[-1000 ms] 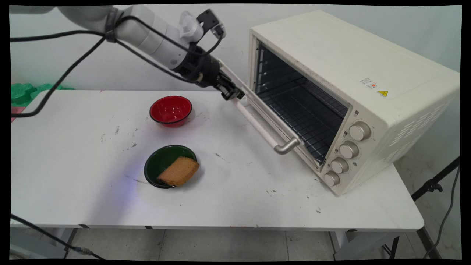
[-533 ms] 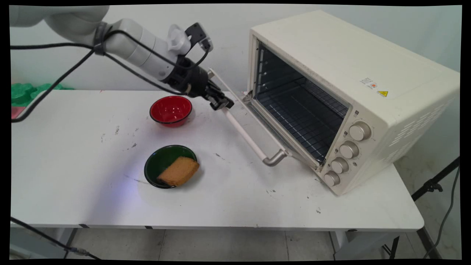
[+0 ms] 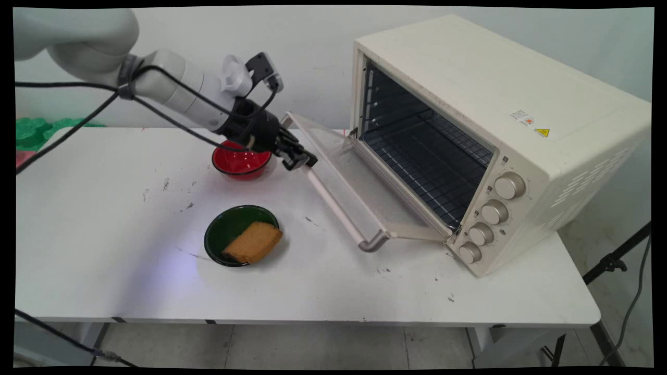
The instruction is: Open the oven
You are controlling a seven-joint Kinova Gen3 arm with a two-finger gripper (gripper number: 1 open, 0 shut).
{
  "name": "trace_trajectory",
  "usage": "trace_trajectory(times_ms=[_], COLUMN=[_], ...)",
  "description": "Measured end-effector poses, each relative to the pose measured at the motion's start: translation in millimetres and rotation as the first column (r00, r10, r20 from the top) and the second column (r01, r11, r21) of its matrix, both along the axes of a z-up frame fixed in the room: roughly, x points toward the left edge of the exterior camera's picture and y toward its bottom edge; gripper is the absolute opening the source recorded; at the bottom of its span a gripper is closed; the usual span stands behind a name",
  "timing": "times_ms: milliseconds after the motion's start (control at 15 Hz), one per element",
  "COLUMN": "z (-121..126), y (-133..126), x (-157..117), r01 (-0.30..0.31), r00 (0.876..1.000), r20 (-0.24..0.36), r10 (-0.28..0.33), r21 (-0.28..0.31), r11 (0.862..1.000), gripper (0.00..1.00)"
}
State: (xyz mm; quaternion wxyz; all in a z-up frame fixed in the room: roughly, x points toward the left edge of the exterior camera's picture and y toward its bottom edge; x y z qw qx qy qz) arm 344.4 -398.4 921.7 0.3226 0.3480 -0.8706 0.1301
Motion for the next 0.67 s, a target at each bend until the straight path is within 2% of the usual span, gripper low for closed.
trace_trajectory(times_ms=[667], z=[-30.0], y=[15.1], x=[28.7], r01=[-0.002], r00=[1.0], r20=[-0.016], r10=[0.002], r21=[0.015], r11=[1.0], gripper=[0.0])
